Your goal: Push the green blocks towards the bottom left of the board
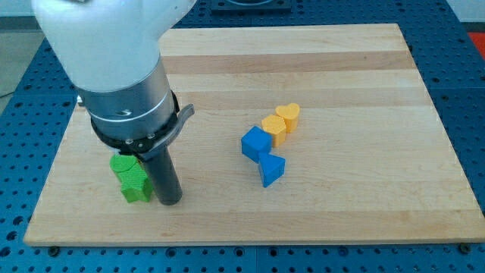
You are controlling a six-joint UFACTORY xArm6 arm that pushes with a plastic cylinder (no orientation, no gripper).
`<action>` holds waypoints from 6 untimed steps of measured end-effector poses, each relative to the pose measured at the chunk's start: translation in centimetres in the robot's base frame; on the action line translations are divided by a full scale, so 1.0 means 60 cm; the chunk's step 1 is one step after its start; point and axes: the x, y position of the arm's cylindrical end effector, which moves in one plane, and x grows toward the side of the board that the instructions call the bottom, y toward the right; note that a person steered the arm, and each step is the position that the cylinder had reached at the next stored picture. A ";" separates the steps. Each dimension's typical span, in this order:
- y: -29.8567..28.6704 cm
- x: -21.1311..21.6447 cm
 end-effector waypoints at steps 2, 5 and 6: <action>0.013 0.006; 0.056 0.006; 0.115 -0.011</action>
